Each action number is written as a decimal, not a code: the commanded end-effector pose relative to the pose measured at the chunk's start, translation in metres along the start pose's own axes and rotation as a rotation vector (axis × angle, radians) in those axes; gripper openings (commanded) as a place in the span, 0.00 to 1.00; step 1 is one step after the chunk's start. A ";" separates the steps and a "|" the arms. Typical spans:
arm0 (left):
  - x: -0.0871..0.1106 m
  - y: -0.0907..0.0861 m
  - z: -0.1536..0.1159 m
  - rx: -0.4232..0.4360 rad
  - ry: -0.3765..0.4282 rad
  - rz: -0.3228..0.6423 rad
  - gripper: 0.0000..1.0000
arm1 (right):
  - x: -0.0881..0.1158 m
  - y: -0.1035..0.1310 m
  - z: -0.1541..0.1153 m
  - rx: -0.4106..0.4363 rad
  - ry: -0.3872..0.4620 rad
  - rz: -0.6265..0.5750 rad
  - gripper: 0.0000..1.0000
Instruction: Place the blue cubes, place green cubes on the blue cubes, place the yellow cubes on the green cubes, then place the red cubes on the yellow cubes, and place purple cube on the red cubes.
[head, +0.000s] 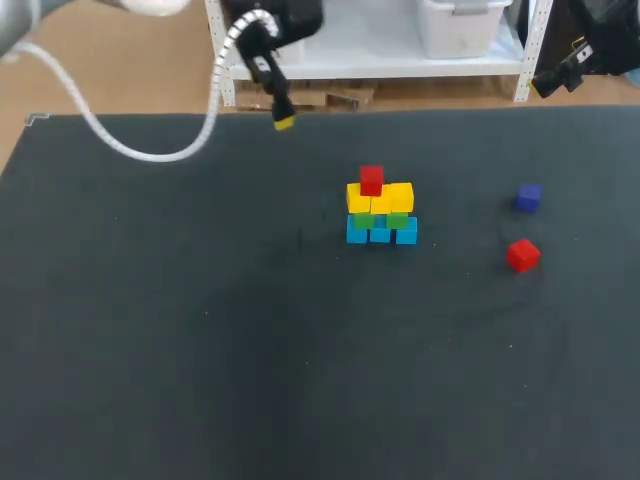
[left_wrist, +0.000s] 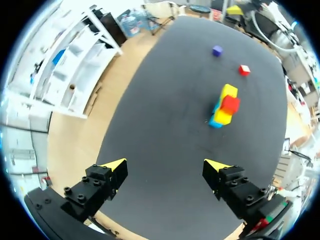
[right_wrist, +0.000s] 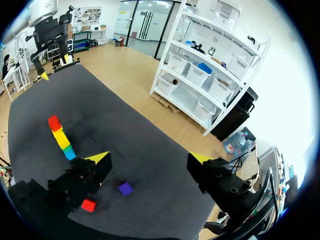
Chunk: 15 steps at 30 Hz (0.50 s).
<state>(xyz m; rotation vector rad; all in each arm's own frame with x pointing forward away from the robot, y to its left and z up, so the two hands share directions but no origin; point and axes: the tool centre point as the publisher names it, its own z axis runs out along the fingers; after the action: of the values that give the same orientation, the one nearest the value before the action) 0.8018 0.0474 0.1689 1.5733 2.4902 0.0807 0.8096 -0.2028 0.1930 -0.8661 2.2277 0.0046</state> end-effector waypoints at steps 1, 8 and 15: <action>0.031 0.009 -0.008 -0.020 -0.147 -0.045 1.00 | 0.002 0.004 -0.001 0.020 -0.004 0.002 1.00; 0.069 0.035 -0.019 -0.070 -0.171 -0.163 1.00 | 0.002 0.004 -0.001 0.020 -0.004 0.002 1.00; 0.098 0.048 -0.029 -0.117 -0.209 -0.262 1.00 | 0.002 0.004 -0.001 0.020 -0.004 0.002 1.00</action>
<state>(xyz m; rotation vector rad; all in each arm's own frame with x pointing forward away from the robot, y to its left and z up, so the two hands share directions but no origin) 0.8110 0.1466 0.1891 1.2052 2.6181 0.1320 0.8096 -0.2028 0.1930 -0.8662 2.2277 0.0045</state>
